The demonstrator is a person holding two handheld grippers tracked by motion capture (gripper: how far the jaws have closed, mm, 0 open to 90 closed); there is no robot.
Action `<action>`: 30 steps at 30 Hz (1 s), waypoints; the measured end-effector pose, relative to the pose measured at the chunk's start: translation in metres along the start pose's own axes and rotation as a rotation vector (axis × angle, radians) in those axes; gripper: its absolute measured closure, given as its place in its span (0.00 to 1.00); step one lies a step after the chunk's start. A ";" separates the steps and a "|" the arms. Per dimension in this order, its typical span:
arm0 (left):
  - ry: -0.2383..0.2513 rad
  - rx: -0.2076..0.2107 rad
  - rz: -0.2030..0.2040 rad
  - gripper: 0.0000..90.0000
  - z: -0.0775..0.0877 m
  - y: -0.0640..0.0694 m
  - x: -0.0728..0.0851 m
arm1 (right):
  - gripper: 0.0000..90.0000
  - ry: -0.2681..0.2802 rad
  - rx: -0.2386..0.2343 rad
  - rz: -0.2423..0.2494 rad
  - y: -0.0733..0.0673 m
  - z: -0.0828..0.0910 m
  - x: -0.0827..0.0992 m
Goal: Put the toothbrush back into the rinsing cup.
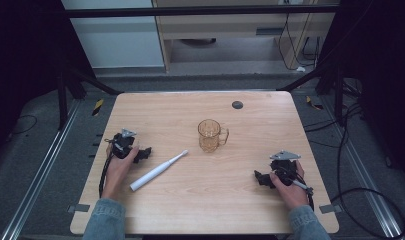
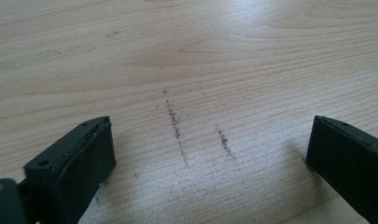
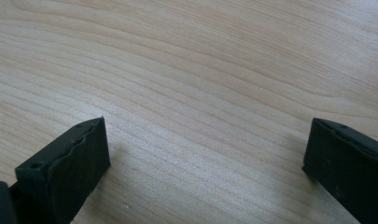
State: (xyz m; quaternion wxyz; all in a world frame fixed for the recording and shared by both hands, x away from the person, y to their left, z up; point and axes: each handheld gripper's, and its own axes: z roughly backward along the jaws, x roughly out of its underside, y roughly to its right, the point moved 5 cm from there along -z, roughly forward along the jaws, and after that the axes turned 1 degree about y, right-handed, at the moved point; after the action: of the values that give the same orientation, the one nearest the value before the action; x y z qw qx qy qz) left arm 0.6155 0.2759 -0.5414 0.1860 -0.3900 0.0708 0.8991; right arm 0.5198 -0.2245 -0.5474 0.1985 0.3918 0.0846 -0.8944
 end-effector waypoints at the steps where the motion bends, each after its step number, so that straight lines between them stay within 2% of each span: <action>1: 0.003 0.001 0.003 0.03 0.001 0.001 -0.001 | 0.00 0.000 0.000 -0.001 0.000 0.000 0.000; 2: 0.008 0.004 -0.001 0.06 0.003 0.002 -0.002 | 0.00 0.000 -0.001 0.000 0.000 0.000 0.000; 5: 0.031 -0.010 -0.032 0.06 0.016 0.005 -0.008 | 0.00 0.000 -0.001 -0.001 0.000 0.000 0.000; 8: 0.062 -0.016 -0.026 0.06 0.031 0.006 -0.015 | 0.00 -0.001 0.000 -0.001 0.000 0.000 0.000; 10: 0.066 -0.003 -0.030 0.06 0.040 0.008 -0.017 | 0.00 0.000 0.000 0.000 0.000 0.000 0.000; 13: 0.068 -0.004 -0.061 0.06 0.052 0.012 -0.020 | 0.00 0.001 0.001 -0.001 0.000 0.000 0.000; 17: 0.039 0.010 -0.099 0.06 0.064 0.019 -0.024 | 0.00 0.000 0.001 -0.002 0.000 0.000 0.000; 20: -0.013 0.003 -0.183 0.06 0.070 0.029 -0.020 | 0.00 0.000 0.001 -0.001 0.000 0.000 0.000; 21: -0.018 0.003 -0.192 0.06 0.070 0.031 -0.018 | 0.00 0.000 0.002 -0.001 0.000 0.000 0.000; 27: -0.032 0.023 -0.203 0.06 0.072 0.038 -0.018 | 0.00 0.000 0.001 -0.002 0.000 0.000 0.000; 30: -0.043 0.018 -0.205 0.05 0.074 0.038 -0.019 | 0.00 0.000 0.001 -0.002 0.000 0.000 0.000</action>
State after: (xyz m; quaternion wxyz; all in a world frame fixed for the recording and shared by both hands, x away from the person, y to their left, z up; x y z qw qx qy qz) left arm 0.5622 0.2554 -0.4775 0.2821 -0.3743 0.0347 0.8827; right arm 0.5194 -0.2245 -0.5474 0.1974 0.3918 0.0844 -0.8946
